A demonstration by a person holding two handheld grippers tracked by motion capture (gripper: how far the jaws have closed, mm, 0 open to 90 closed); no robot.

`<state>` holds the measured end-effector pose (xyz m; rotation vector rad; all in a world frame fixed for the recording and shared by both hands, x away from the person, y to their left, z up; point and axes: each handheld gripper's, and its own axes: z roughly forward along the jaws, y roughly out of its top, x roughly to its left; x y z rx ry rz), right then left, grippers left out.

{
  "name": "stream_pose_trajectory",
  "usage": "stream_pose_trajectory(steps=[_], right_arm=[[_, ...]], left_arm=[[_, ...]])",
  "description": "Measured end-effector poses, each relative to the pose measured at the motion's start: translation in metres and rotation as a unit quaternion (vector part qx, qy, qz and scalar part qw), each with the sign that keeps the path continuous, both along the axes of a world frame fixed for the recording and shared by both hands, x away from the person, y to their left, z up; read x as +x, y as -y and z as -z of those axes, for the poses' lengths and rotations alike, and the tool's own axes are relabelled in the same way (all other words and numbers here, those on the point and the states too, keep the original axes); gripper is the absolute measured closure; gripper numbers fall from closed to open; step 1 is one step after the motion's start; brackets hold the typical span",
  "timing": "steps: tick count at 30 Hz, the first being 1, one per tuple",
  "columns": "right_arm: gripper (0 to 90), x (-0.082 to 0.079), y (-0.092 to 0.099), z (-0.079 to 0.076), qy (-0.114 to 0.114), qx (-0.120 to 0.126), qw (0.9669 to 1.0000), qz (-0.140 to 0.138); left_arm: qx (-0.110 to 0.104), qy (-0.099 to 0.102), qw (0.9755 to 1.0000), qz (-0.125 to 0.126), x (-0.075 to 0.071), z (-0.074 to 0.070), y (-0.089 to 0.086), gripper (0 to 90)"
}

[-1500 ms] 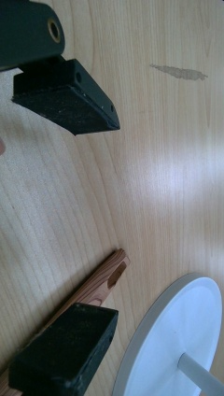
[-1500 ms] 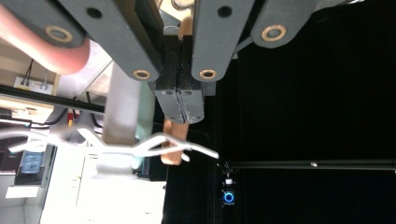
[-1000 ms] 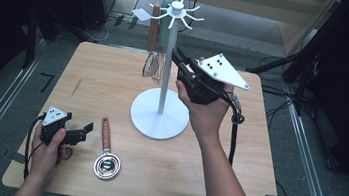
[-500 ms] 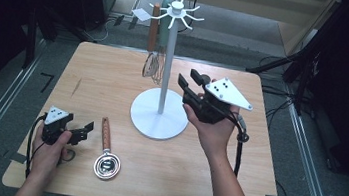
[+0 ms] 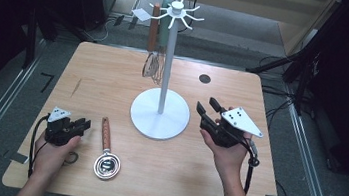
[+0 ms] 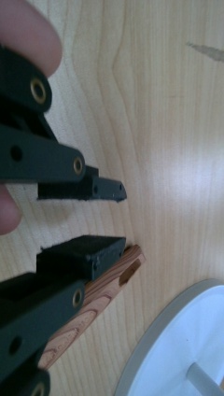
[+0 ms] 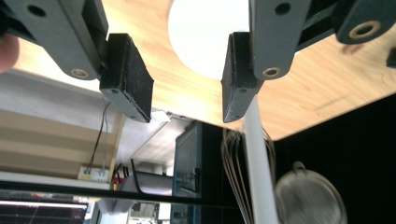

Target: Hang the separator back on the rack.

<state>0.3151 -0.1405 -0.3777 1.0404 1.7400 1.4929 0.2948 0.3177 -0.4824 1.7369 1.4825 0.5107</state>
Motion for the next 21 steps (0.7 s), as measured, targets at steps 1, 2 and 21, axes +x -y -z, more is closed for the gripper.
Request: stream_pose_trajectory(steps=[1, 2, 21], right_arm=[[53.9, -0.001, 0.003, 0.004, -0.004, 0.002, 1.0000, 0.000], [53.9, -0.002, 0.006, 0.009, -0.008, 0.001, 1.0000, 0.002], [31.4, -0.023, 0.064, 0.082, -0.056, 0.023, 0.9970, 0.047]], left_arm=[[-0.003, -0.004, 1.0000, 0.002, 0.000, 0.000, 0.000, 80.5], [-0.006, -0.007, 1.0000, 0.003, 0.000, 0.001, 0.000, 83.9], [0.005, -0.033, 0.9993, 0.019, 0.004, 0.005, 0.006, 90.0]])
